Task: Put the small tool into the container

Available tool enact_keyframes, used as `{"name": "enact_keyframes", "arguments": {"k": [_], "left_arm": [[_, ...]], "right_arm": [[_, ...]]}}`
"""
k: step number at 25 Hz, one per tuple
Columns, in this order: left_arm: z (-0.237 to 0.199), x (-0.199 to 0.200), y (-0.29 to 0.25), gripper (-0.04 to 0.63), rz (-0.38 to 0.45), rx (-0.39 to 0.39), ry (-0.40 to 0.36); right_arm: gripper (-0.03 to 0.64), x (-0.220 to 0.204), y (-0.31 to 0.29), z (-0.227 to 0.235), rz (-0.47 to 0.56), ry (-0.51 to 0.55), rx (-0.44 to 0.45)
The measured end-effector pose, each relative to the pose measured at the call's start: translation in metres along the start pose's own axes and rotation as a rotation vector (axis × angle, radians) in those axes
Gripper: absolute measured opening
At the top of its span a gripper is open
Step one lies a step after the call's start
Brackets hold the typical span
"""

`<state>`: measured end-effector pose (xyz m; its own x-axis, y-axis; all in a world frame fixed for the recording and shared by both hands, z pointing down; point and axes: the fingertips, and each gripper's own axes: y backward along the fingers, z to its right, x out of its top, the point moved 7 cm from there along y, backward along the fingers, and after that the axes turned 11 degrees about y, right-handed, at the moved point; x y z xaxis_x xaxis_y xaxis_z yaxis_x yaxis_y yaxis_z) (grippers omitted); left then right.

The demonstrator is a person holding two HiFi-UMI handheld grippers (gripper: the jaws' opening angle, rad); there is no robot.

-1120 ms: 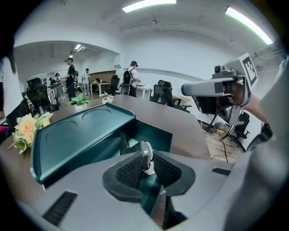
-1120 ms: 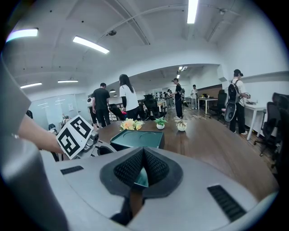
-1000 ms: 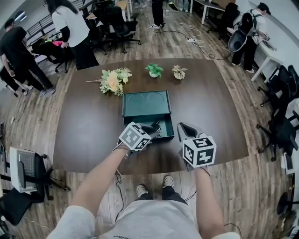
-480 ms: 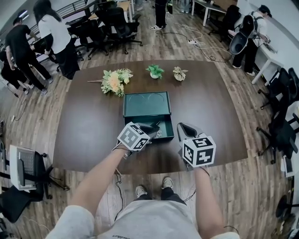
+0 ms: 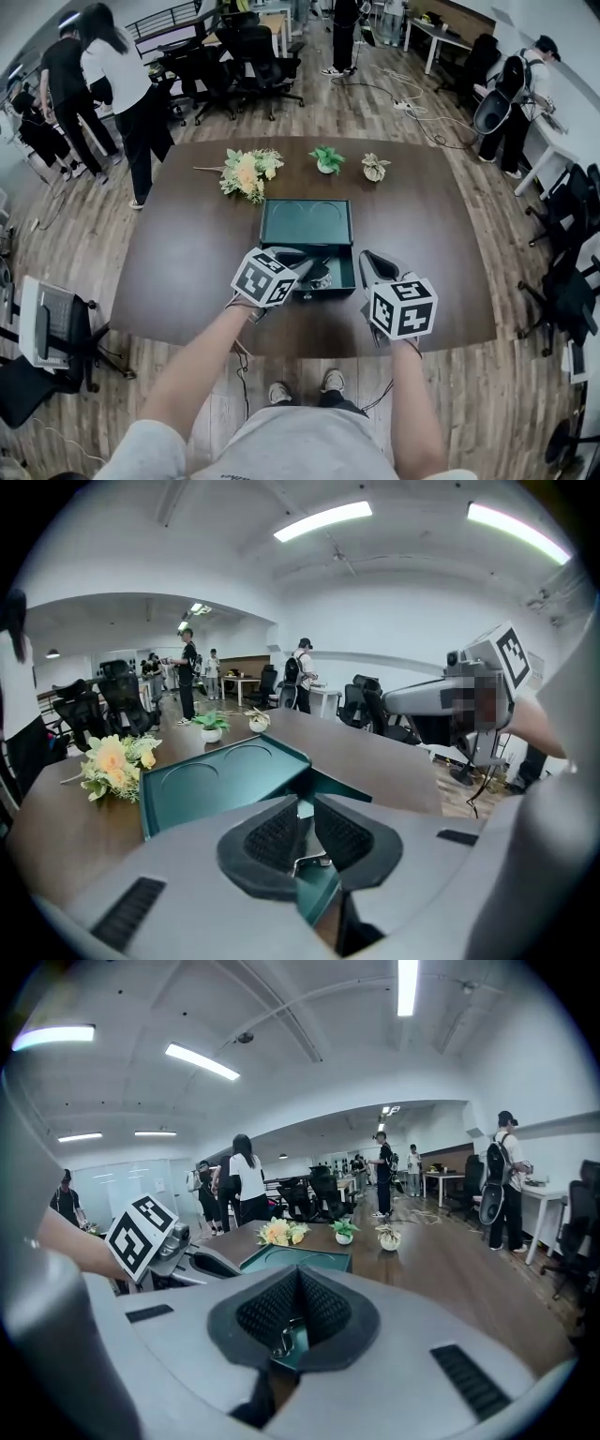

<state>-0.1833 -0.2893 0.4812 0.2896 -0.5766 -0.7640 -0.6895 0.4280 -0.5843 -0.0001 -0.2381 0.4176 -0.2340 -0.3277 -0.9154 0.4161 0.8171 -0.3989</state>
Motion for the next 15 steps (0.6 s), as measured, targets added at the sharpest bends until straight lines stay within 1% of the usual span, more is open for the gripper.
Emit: {"name": "enact_keyframes", "arguments": {"k": [7, 11, 15], "left_arm": [[-0.014, 0.02, 0.036, 0.037, 0.135, 0.095, 0.14], [-0.017, 0.032, 0.057, 0.034, 0.219, 0.154, 0.178], [-0.018, 0.042, 0.079, 0.031, 0.277, 0.218, 0.191]], "right_arm": [[0.003, 0.017, -0.002, 0.002, 0.023, 0.026, 0.026], [0.003, 0.028, -0.002, 0.006, 0.03, 0.041, 0.034], [0.003, 0.04, -0.001, 0.007, 0.051, 0.05, 0.038]]}}
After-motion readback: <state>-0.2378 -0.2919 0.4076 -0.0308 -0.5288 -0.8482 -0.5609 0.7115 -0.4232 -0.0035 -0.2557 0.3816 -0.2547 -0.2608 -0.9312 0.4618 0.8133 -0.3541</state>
